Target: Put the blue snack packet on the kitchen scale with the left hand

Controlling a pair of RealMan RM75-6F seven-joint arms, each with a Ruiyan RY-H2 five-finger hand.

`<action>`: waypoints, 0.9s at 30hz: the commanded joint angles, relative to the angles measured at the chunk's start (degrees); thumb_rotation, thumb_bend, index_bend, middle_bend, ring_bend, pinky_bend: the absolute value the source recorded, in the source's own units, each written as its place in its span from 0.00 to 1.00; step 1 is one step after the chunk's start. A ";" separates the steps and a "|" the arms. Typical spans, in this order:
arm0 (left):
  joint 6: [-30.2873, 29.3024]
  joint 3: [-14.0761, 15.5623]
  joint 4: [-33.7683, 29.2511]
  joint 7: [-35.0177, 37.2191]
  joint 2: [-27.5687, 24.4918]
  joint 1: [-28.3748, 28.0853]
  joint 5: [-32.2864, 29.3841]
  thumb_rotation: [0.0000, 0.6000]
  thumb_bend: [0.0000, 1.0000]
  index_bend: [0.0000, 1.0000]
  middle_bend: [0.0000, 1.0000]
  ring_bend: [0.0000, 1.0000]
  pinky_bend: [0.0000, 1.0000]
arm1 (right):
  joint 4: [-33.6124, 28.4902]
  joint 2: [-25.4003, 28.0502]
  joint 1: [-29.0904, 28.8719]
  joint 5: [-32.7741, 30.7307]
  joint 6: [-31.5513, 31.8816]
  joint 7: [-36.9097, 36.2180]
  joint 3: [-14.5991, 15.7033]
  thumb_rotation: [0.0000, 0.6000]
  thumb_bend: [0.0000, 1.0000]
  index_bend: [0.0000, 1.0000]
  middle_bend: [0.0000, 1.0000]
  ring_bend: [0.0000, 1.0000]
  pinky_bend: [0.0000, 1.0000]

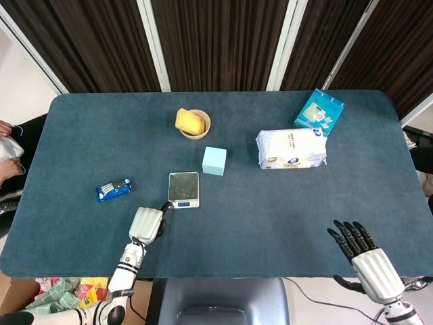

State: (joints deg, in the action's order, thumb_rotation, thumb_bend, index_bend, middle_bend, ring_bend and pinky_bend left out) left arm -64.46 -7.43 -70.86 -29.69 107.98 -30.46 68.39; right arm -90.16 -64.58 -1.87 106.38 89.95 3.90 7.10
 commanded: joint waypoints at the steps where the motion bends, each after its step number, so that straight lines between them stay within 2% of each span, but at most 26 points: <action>1: -1.76 -0.06 -0.99 1.16 -0.27 0.09 1.85 1.00 0.55 0.26 1.00 1.00 1.00 | 0.00 0.04 0.03 -0.10 0.06 -0.07 -0.05 1.00 0.19 0.00 0.00 0.00 0.00; 6: -6.91 -0.17 -4.03 6.12 -1.39 0.36 7.97 1.00 0.49 0.08 1.00 1.00 1.00 | -0.02 0.11 0.04 -0.10 -0.12 -0.05 0.04 1.00 0.19 0.00 0.00 0.00 0.00; 10: -9.97 -0.58 -5.81 8.02 -3.02 0.70 10.92 1.00 0.43 0.03 0.99 1.00 1.00 | -0.04 0.21 0.07 0.27 -0.09 0.16 0.22 1.00 0.19 0.00 0.00 0.00 0.00; 14: -15.40 -2.80 -3.98 5.27 -5.14 1.80 12.30 1.00 0.39 0.03 0.91 1.00 1.00 | 0.17 0.38 0.25 0.30 0.43 -0.04 0.15 1.00 0.19 0.00 0.00 0.00 0.00; 17: -14.14 -5.50 -4.41 4.02 -6.89 2.55 7.54 1.00 0.37 0.04 0.95 1.00 1.00 | 0.23 0.34 0.22 0.52 0.40 0.01 0.20 1.00 0.19 0.00 0.00 0.00 0.00; 22: -9.01 -8.22 -3.18 -0.05 -9.34 2.69 -1.35 1.00 0.35 0.09 1.00 1.00 1.00 | 0.25 0.34 0.21 1.06 0.41 0.05 0.46 1.00 0.19 0.00 0.00 0.00 0.00; 27: -5.16 -8.64 -0.84 -3.14 -10.02 2.50 -7.17 1.00 0.34 0.16 1.00 1.00 1.00 | 0.34 0.35 0.26 0.97 0.61 -0.17 0.35 1.00 0.19 0.00 0.00 0.00 0.00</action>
State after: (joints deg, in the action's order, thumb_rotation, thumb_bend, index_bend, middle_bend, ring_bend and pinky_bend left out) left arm -71.61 -15.37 -72.94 -31.02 98.75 -27.95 63.49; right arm -89.82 -64.23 -1.61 107.35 90.55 3.74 7.46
